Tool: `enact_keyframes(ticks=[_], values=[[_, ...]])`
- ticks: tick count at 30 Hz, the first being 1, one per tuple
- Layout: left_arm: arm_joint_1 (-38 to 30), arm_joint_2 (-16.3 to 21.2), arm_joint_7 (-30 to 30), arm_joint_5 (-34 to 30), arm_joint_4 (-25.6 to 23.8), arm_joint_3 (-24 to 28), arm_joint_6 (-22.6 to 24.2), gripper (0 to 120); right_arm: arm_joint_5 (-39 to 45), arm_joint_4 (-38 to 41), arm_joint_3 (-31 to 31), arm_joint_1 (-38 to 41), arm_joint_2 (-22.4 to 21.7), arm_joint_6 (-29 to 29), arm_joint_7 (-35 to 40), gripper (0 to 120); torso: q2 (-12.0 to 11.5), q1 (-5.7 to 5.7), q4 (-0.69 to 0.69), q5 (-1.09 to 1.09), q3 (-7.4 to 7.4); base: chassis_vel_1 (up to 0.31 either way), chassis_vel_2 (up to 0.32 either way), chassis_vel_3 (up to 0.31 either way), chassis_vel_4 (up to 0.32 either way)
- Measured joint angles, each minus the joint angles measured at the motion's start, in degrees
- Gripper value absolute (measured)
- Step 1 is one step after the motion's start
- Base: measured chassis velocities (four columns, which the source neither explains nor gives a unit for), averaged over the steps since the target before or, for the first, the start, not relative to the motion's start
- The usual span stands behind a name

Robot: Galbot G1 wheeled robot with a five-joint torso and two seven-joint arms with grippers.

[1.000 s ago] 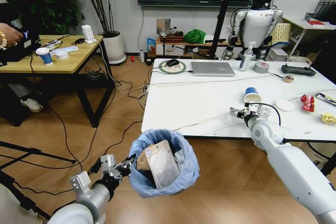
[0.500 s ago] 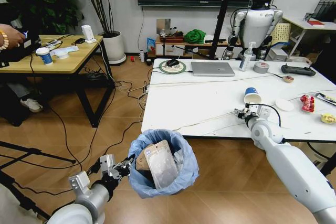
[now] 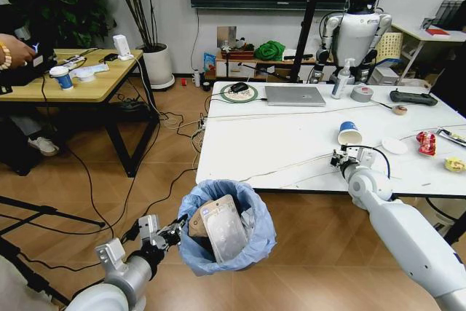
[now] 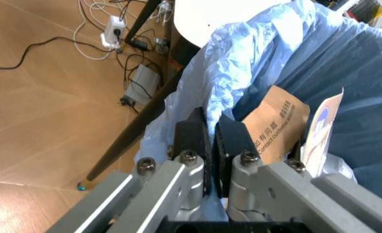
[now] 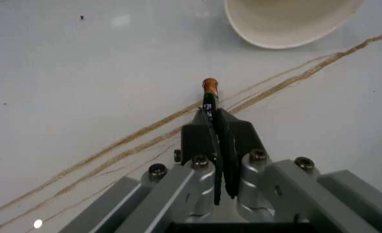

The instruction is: Pick up the trash bin and place the trash from the table into it.

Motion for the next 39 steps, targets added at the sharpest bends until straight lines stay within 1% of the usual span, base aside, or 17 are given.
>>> enact_keyframes(ticks=[4, 8, 10, 11, 12, 14, 15, 16, 17, 19, 23, 25, 28, 30, 32, 35, 39], values=[[-0.34, 0.10, 0.02, 0.00, 0.03, 0.44, -0.02, 0, 1.18, 3.07, 0.47, -1.16, -1.21, 0.68, -1.26, 0, 0.00, 0.02, -0.01, 0.02, 0.01, 0.000, 0.000, 0.000, 0.000], [-1.00, 0.28, 0.02, -0.08, 0.15, 1.27, -0.03, 0, 3.41, 12.29, 0.31, -3.59, -4.55, 2.33, -5.90, 0, 0.00, 0.01, -0.01, -0.01, 0.00, 0.000, 0.000, 0.000, 0.000], [-1.52, 0.10, 0.01, -0.11, 0.26, 1.82, -0.03, 0, 4.76, 18.64, -0.96, -5.24, -7.45, 3.49, -8.60, 0, 0.00, 0.01, 0.00, -0.01, 0.00, 0.000, 0.000, 0.000, 0.000], [-1.52, 0.10, 0.01, -0.11, 0.26, 1.82, -0.03, 0, 4.76, 18.64, -0.96, -5.24, -7.45, 3.49, -8.60, 0, 0.00, 0.01, 0.00, -0.01, 0.00, 0.000, 0.000, 0.000, 0.000], [-1.75, -0.09, -0.01, -0.12, 0.31, 2.12, -0.03, 0, 5.67, 22.21, -2.03, -5.90, -9.57, 3.60, -9.39, 0, 0.00, 0.01, -0.01, -0.02, 0.00, 0.000, 0.000, 0.000, 0.000], [-1.94, -0.27, -0.02, -0.05, 0.45, 2.60, -0.03, 0, 7.59, 26.53, -3.96, -6.04, -12.04, 3.48, -9.26, 0, 0.00, 0.01, -0.02, -0.04, 0.00, 0.000, 0.000, 0.000, 0.000], [-2.02, -0.29, -0.02, 0.03, 0.52, 2.81, -0.03, 0, 9.74, 29.03, -5.34, -5.76, -13.35, 3.08, -8.32, 0, 0.00, 0.01, -0.02, 0.00, 0.00, 0.000, 0.000, 0.000, 0.000], [-2.15, -0.32, -0.02, 0.12, 0.61, 3.03, -0.03, 0, 12.63, 31.86, -6.79, -5.29, -14.69, 2.53, -6.80, 0, 0.00, 0.01, -0.01, 0.00, 0.00, 0.000, 0.000, 0.000, 0.000], [-2.15, -0.32, -0.02, 0.12, 0.61, 3.03, -0.03, 0, 12.63, 31.86, -6.79, -5.29, -14.69, 2.53, -6.80, 0, 0.00, 0.01, -0.01, 0.00, 0.00, 0.000, 0.000, 0.000, 0.000], [-2.60, -0.57, -0.03, 0.16, 0.75, 3.44, -0.03, 0, 17.92, 37.76, -9.94, -3.56, -16.93, 1.78, -4.01, 0, -0.01, 0.00, 0.00, -0.05, 0.00, 0.000, 0.000, 0.000, 0.000], [-3.18, -0.98, -0.14, 0.20, 1.09, 3.86, -0.03, 0, 22.68, 45.17, -14.00, 0.43, -17.32, 1.03, -1.48, 0, -0.01, 0.00, 0.00, -0.02, 0.00, 0.000, 0.000, 0.000, 0.000], [-3.17, -0.99, -0.17, 0.22, 1.12, 3.92, -0.03, 0, 23.51, 46.46, -14.74, 1.27, -17.18, 0.93, -1.19, 0, -0.01, 0.00, 0.01, -0.02, 0.00, 0.000, 0.000, 0.000, 0.000], [-3.03, -0.97, -0.21, 0.24, 1.14, 3.76, 0.00, 0, 25.02, 50.38, -17.67, 2.98, -17.55, -0.01, -1.02, 0, -0.01, 0.00, 0.01, -0.02, 0.00, 0.000, 0.000, 0.000, 0.000], [-2.88, -0.91, -0.23, 0.24, 1.11, 3.23, 0.00, 0, 25.99, 52.39, -19.04, 2.85, -18.33, -2.60, -0.15, 0, -0.01, 0.00, 0.00, -0.02, 0.00, 0.000, 0.000, 0.000, 0.000], [-2.82, -0.89, -0.25, 0.23, 1.08, 3.00, 0.01, 0, 27.30, 53.31, -19.54, 2.49, -18.53, -3.25, 0.76, 0, -0.01, 0.00, -0.01, -0.02, 0.00, 0.000, 0.000, 0.000, 0.000], [-2.78, -0.97, -0.33, 0.13, 1.05, 2.32, 0.03, 0, 35.56, 57.00, -19.91, 0.81, -18.40, -5.51, 5.63, 0, -0.01, 0.00, -0.01, -0.01, 0.00, 0.000, 0.000, 0.000, 0.000], [-3.05, -1.29, -0.56, 0.07, 1.26, 2.08, 0.07, 0, 39.34, 59.90, -20.21, -0.26, -18.52, -8.17, 10.02, 0, -0.01, 0.00, -0.01, -0.02, 0.00, 0.000, 0.000, 0.000, 0.000]])
